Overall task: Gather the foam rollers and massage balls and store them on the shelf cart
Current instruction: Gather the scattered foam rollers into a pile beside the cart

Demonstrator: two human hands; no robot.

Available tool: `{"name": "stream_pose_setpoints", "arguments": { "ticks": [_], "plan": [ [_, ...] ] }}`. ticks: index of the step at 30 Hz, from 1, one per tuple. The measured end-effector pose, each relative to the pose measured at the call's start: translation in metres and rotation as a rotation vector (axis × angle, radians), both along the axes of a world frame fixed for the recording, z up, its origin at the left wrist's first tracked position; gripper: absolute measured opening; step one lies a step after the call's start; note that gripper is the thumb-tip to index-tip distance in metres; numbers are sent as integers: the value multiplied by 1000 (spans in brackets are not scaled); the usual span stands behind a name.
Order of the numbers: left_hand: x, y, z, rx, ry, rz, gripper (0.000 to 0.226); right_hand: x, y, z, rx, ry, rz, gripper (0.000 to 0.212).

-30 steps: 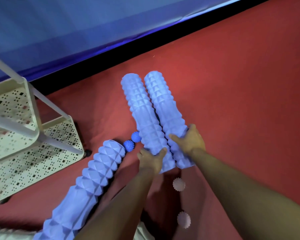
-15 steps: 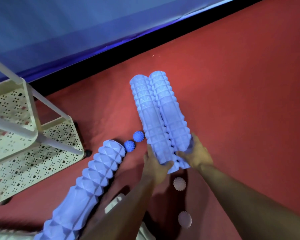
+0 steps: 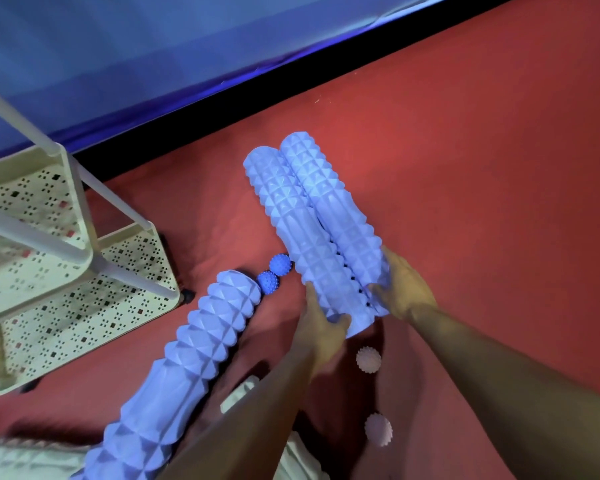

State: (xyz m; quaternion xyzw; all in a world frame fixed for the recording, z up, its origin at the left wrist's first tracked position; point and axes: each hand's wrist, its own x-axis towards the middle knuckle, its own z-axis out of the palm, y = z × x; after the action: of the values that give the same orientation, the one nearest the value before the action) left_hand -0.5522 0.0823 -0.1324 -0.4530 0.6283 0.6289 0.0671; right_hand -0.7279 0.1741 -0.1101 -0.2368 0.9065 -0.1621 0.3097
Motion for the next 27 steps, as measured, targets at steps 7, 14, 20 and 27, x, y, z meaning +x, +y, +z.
{"name": "stream_pose_setpoints", "arguments": {
  "ticks": [7,14,20,27],
  "plan": [
    [14,-10,5,-116,-29,-55,93,18,-3,6,26,17,-15,82],
    [73,-36,49,-488,-24,-191,62,51,-12,29,-6,95,-12,65],
    [162,-105,79,-733,-198,-317,85,109,-29,67,-82,23,-17,61],
    [249,-125,93,-448,-575,-330,132,187,-81,103,-160,-40,42,67]
  ]
}}
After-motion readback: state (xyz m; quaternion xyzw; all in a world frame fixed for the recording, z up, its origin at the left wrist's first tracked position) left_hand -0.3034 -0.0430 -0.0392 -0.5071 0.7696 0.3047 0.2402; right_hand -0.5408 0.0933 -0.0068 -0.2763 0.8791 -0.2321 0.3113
